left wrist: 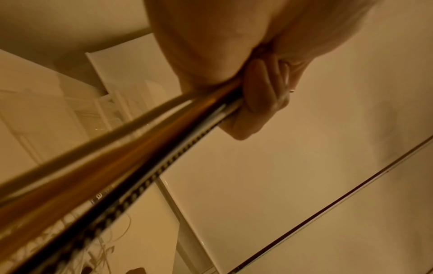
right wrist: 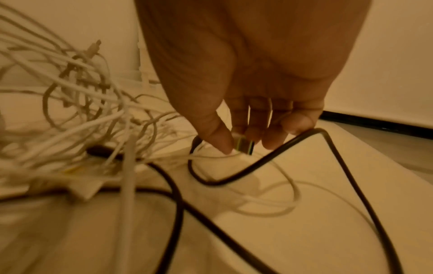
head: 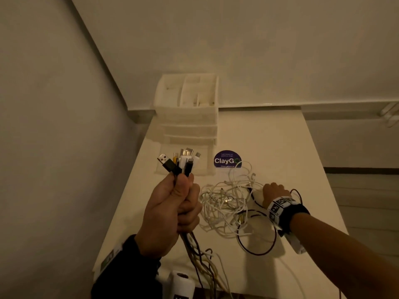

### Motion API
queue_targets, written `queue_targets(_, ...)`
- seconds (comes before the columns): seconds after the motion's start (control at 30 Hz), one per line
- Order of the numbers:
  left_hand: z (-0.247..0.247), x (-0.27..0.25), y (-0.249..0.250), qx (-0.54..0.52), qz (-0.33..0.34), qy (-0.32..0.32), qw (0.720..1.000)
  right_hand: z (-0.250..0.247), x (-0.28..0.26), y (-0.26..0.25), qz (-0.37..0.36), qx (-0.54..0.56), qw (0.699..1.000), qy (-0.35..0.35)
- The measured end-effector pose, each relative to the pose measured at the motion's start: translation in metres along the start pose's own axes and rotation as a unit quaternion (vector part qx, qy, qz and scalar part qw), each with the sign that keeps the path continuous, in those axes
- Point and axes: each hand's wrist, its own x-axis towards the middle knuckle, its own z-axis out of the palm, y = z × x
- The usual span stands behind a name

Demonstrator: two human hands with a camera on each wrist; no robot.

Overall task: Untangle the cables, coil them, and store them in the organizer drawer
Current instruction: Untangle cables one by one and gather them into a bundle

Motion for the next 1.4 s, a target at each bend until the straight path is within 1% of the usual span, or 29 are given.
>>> queue_targets(0.07,0.000,0.001,0.001,0.003,0.003,-0.003,1.000,-0.018,0.000,0.000,0.028,0.083,0.996,0.033)
queue_targets(0.13,-0.001,0.004,0.002,0.004,0.007,-0.009,1.000,-0.045,-0.005,0.001,0.046,0.197,0.974,0.102)
queue_targets(0.17,-0.001,0.006,0.004,0.005,0.008,-0.013,1.000,-0.061,-0.010,0.002,0.035,0.244,0.958,0.144)
queue_targets(0.23,0.000,0.009,0.006,0.010,0.011,-0.020,1.000,-0.093,-0.026,0.002,-0.029,0.311,0.926,0.212)
queue_targets(0.3,0.002,0.011,0.008,0.011,0.016,-0.026,0.999,-0.122,-0.044,-0.002,-0.090,0.371,0.892,0.242)
queue_targets(0.33,0.004,0.011,0.009,0.010,0.018,-0.027,0.999,-0.133,-0.052,-0.005,-0.107,0.417,0.868,0.247)
queue_targets(0.37,0.005,0.012,0.010,0.010,0.019,-0.025,0.999,-0.143,-0.060,-0.010,-0.118,0.476,0.837,0.242)
queue_targets(0.43,0.006,0.013,0.011,0.015,0.021,-0.016,1.000,-0.159,-0.077,-0.023,-0.137,0.585,0.768,0.220)
queue_targets(0.5,0.006,0.012,0.012,0.019,0.025,-0.015,0.999,-0.174,-0.095,-0.036,-0.167,0.647,0.708,0.227)
queue_targets(0.57,0.006,0.011,0.014,0.027,0.026,-0.014,0.999,-0.192,-0.114,-0.048,-0.196,0.699,0.642,0.246)
queue_targets(0.6,0.006,0.009,0.014,0.032,0.027,-0.013,0.999,-0.199,-0.121,-0.052,-0.204,0.718,0.616,0.252)
queue_targets(0.63,0.005,0.009,0.014,0.036,0.030,-0.012,0.999,-0.203,-0.126,-0.057,-0.209,0.724,0.607,0.254)
queue_targets(0.67,0.005,0.009,0.014,0.039,0.035,-0.011,0.999,-0.204,-0.129,-0.062,-0.214,0.713,0.619,0.249)
queue_targets(0.7,0.005,0.008,0.014,0.041,0.038,-0.009,0.998,-0.201,-0.132,-0.068,-0.221,0.680,0.656,0.242)
queue_targets(0.73,0.005,0.008,0.015,0.042,0.042,-0.007,0.998,-0.195,-0.135,-0.073,-0.231,0.632,0.702,0.233)
queue_targets(0.77,0.004,0.009,0.014,0.043,0.049,-0.003,0.998,-0.188,-0.138,-0.078,-0.244,0.585,0.740,0.226)
queue_targets(0.8,0.002,0.011,0.014,0.052,0.058,0.003,0.997,-0.180,-0.143,-0.083,-0.260,0.554,0.760,0.218)
queue_targets(0.83,0.001,0.012,0.014,0.072,0.069,0.010,0.995,-0.173,-0.149,-0.087,-0.273,0.549,0.763,0.205)
queue_targets(0.9,0.001,0.015,0.013,0.135,0.090,0.027,0.986,-0.161,-0.163,-0.096,-0.291,0.579,0.739,0.182)
queue_targets(0.93,0.001,0.017,0.011,0.164,0.100,0.038,0.981,-0.156,-0.170,-0.102,-0.299,0.593,0.725,0.183)
queue_targets(1.0,0.007,0.019,0.007,0.196,0.116,0.059,0.972,-0.149,-0.182,-0.113,-0.298,0.608,0.705,0.209)
queue_targets(1.1,0.018,0.023,0.002,0.212,0.132,0.090,0.964,-0.141,-0.201,-0.127,-0.274,0.644,0.673,0.238)
queue_targets(1.17,0.025,0.025,-0.001,0.195,0.132,0.094,0.967,-0.135,-0.210,-0.132,-0.260,0.665,0.657,0.241)
queue_targets(1.2,0.027,0.025,-0.002,0.191,0.129,0.094,0.968,-0.132,-0.214,-0.133,-0.251,0.670,0.655,0.245)
queue_targets(1.27,0.030,0.025,-0.007,0.191,0.122,0.093,0.970,-0.128,-0.217,-0.133,-0.238,0.658,0.666,0.256)
queue_targets(1.4,0.031,0.024,-0.013,0.209,0.106,0.092,0.968,-0.127,-0.218,-0.127,-0.217,0.614,0.716,0.251)
